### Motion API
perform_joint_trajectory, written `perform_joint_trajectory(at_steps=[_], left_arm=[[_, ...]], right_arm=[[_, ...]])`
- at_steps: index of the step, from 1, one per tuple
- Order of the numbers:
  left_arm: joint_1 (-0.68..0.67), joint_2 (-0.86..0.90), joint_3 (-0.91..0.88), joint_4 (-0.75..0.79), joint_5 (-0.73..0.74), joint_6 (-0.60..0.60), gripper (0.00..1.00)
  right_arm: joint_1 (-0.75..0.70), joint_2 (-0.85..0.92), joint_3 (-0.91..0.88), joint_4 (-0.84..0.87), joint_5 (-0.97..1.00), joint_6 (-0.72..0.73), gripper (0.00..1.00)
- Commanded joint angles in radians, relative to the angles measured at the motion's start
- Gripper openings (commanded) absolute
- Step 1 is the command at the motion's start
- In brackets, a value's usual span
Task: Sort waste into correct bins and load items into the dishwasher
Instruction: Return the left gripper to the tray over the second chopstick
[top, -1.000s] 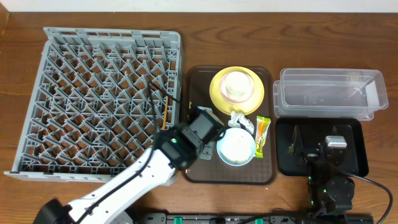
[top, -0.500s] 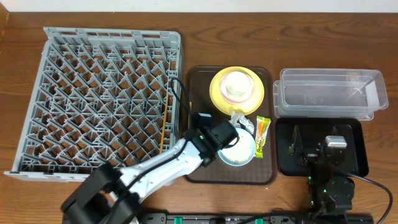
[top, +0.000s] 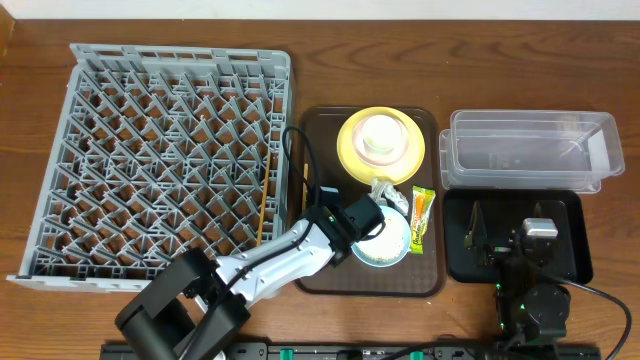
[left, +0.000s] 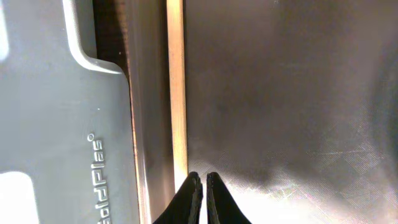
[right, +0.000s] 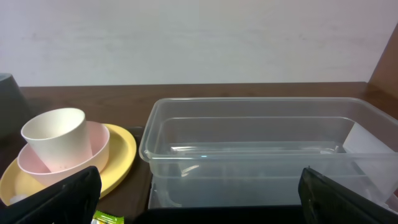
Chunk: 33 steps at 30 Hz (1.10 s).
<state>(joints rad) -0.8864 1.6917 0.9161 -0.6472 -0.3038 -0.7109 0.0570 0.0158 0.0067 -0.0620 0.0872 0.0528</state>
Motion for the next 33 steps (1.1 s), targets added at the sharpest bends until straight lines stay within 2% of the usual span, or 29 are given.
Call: perform_joint_trajectory(at_steps=[1, 33], left_arm=[[-0.003, 0.003, -0.011, -0.007, -0.042, -0.017, 0.08], [-0.002, 0.004, -0.055, 0.032, -0.057, -0.028, 0.08]], right_arm=[[0.002, -0.002, -0.001, -0.002, 0.013, 0.014, 0.99], [0.002, -0.002, -0.001, -0.002, 0.013, 0.013, 0.99]])
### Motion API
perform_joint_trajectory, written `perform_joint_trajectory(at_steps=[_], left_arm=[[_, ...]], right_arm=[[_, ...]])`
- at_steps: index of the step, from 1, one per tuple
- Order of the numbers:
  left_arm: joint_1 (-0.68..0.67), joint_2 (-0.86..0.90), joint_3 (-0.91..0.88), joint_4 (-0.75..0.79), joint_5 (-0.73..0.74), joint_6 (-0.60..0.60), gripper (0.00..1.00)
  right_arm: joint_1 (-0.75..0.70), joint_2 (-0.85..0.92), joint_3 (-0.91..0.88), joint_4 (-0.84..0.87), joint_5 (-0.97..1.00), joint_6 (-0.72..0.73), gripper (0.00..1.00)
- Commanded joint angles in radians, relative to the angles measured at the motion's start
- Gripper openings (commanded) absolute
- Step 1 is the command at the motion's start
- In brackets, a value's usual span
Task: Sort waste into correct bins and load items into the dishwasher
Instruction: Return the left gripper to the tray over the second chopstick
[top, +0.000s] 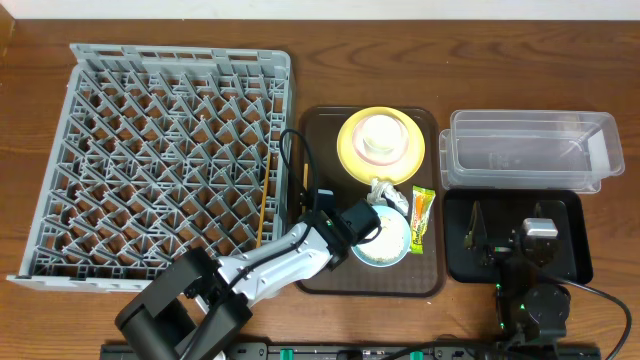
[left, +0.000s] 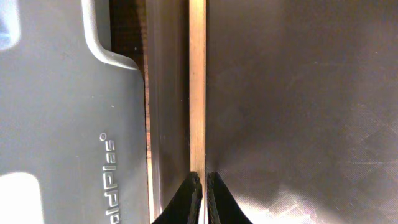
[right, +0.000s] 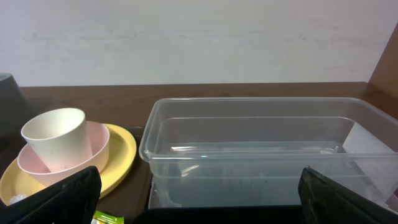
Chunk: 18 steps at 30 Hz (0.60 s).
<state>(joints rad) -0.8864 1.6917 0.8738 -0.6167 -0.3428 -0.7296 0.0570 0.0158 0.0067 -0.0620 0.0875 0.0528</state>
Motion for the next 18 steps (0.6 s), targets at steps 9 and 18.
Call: perform_joint_trajectory(at_steps=[9, 18], left_arm=[[-0.002, 0.004, -0.034, 0.024, -0.018, -0.009, 0.16], [-0.003, 0.004, -0.034, 0.032, 0.03, -0.009, 0.24]], right_arm=[[0.002, -0.002, -0.001, -0.002, 0.013, 0.013, 0.99], [0.002, -0.002, -0.001, -0.002, 0.013, 0.014, 0.99]])
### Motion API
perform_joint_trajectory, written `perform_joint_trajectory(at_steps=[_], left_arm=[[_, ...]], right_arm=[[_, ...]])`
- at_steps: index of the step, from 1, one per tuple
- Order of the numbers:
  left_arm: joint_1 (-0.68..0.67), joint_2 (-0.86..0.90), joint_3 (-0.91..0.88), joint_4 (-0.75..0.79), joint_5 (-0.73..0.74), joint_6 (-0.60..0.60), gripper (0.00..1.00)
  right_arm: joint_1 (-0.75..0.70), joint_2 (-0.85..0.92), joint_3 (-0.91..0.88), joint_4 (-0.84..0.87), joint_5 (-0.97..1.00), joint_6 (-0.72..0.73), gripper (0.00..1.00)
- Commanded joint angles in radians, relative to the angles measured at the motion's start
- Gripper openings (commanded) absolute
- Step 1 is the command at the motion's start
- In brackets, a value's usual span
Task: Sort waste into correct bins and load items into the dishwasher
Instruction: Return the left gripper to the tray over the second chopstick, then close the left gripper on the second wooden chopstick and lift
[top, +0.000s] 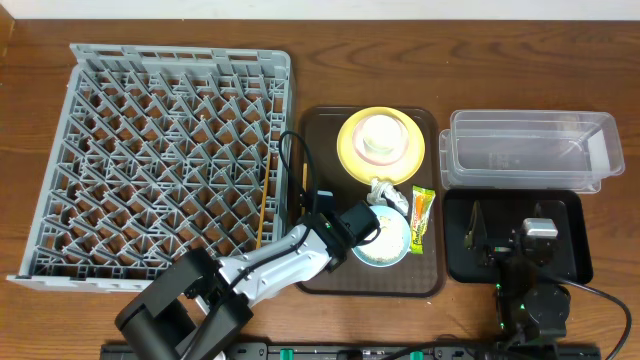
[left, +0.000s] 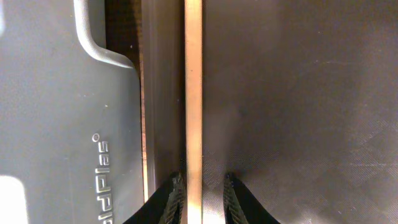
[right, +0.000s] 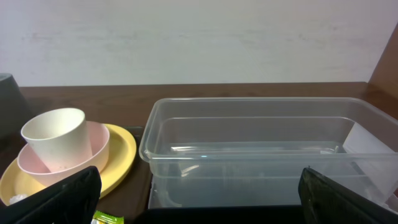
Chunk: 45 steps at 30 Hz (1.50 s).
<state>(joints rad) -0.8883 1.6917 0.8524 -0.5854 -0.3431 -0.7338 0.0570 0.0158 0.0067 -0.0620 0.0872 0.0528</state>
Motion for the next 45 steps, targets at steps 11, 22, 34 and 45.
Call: perform_joint_trajectory(at_steps=[11, 22, 34, 45], left_arm=[[0.0, 0.004, -0.013, 0.057, 0.199, -0.004, 0.2], [0.002, -0.002, -0.001, 0.102, 0.057, 0.064, 0.2], [0.01, 0.001, -0.002, 0.163, -0.037, 0.053, 0.21], [0.065, 0.009, -0.027, 0.179, 0.002, -0.054, 0.25]], right_arm=[[0.002, -0.002, -0.001, -0.002, 0.013, 0.014, 0.99], [0.002, -0.002, -0.001, -0.002, 0.013, 0.014, 0.99], [0.002, -0.002, -0.001, -0.002, 0.013, 0.014, 0.99], [0.002, -0.002, -0.001, -0.002, 0.013, 0.014, 0.99]])
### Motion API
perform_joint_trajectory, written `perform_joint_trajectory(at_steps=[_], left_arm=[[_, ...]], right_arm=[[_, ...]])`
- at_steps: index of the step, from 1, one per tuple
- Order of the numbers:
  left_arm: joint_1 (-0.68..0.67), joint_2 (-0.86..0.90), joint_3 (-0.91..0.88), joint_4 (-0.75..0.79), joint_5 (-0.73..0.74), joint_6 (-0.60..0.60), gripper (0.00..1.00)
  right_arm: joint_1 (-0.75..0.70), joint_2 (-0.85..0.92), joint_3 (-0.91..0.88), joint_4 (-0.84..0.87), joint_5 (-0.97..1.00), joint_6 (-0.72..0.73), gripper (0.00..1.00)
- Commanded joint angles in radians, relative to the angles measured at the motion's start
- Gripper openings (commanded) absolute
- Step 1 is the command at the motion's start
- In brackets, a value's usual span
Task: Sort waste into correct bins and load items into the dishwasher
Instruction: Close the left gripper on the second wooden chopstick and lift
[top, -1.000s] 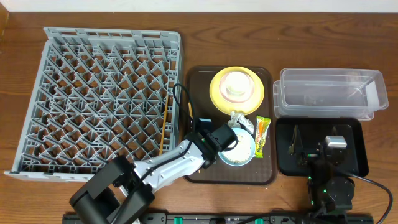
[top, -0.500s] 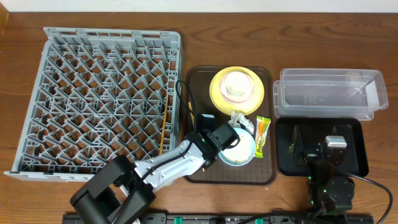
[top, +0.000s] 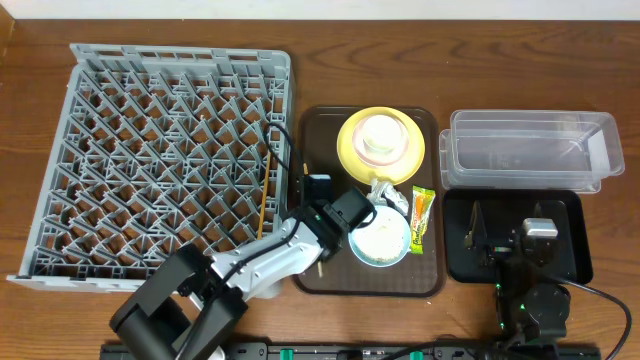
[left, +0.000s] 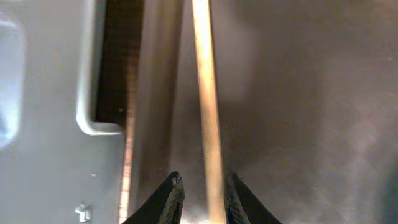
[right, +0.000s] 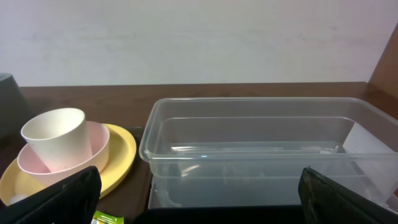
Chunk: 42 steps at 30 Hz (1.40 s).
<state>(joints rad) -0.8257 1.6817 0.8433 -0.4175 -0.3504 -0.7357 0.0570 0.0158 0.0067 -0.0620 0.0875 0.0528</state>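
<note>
A wooden chopstick (left: 207, 93) lies along the left side of the brown tray (top: 322, 128). My left gripper (left: 201, 180) is open astride it, with the stick close to the right finger and a gap on the left. In the overhead view that gripper (top: 318, 188) is at the tray's left side, beside the grey dish rack (top: 150, 150). A second chopstick (top: 263, 205) rests in the rack. My right gripper (right: 199, 208) is open and empty over the black tray (top: 565, 265).
On the brown tray are a yellow plate (top: 350, 150) carrying a pink bowl and white cup (right: 56, 134), a pale bowl (top: 380, 245), crumpled wrapping (top: 388, 195) and a green wrapper (top: 422, 218). A clear plastic bin (top: 530, 150) sits at the far right.
The left gripper has shifted toward the rack and farther from the tray surface. The chopstick now sits nearer the right finger and looks slanted. Finger spacing is unchanged. The right arm is still.
The left gripper's shut tips first rested on the tray just right of the chopstick. They were then directly at the stick. By 1.5 s ago the fingers had opened on either side of it, and they still straddle it from a greater height.
</note>
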Motion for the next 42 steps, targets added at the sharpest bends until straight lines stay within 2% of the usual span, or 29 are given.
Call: perform_joint_trajectory(at_steps=[1, 25, 33, 42], left_arm=[[0.003, 0.024, -0.023, 0.034, 0.061, -0.051, 0.25], [0.003, 0.039, -0.023, 0.061, 0.156, -0.043, 0.24], [0.003, 0.039, -0.023, 0.135, -0.004, -0.044, 0.24], [0.003, 0.039, -0.023, 0.159, -0.002, -0.044, 0.24]], right_arm=[[0.002, -0.002, -0.001, -0.002, 0.013, 0.014, 0.99], [0.002, -0.002, -0.001, -0.002, 0.013, 0.014, 0.99], [0.002, -0.002, -0.001, -0.002, 0.013, 0.014, 0.99], [0.002, -0.002, -0.001, -0.002, 0.013, 0.014, 0.99]])
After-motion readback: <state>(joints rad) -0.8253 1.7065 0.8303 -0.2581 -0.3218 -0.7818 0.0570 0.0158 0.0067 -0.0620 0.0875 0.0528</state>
